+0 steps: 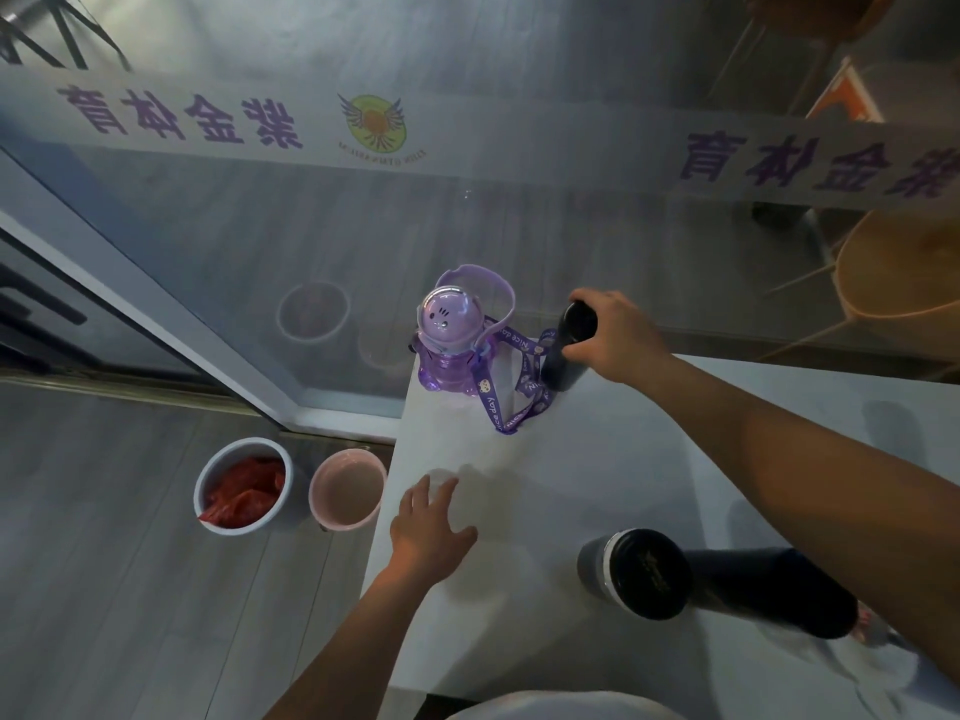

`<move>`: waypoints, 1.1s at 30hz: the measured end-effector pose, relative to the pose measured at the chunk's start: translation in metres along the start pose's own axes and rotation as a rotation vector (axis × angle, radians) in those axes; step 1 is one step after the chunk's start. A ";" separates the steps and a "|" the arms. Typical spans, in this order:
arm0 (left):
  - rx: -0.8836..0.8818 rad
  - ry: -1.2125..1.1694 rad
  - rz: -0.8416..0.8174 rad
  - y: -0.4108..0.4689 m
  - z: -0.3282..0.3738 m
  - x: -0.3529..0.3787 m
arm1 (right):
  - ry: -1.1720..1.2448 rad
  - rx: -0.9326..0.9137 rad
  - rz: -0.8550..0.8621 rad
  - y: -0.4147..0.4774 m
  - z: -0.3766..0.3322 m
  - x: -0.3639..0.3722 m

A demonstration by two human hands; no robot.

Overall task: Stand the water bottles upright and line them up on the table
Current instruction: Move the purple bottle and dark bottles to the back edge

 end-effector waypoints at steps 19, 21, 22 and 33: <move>0.026 0.102 -0.035 -0.003 -0.005 0.013 | -0.020 0.011 -0.044 0.002 -0.023 0.020; 0.026 0.100 -0.037 -0.002 -0.005 0.014 | -0.029 0.027 -0.034 0.002 -0.021 0.019; 0.026 0.101 -0.039 -0.002 -0.005 0.014 | -0.031 0.032 -0.032 0.003 -0.020 0.018; 0.038 0.096 -0.072 -0.002 -0.008 0.011 | -0.075 0.043 -0.062 0.001 -0.021 0.021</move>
Point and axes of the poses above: each hand's wrist, its own y-axis towards the middle knuckle, its own x-axis out of the palm, z = x × y, the point moved 7 cm from there along y, towards the middle knuckle, and after that the axes turned 14 degrees about z, right-handed, at the moved point
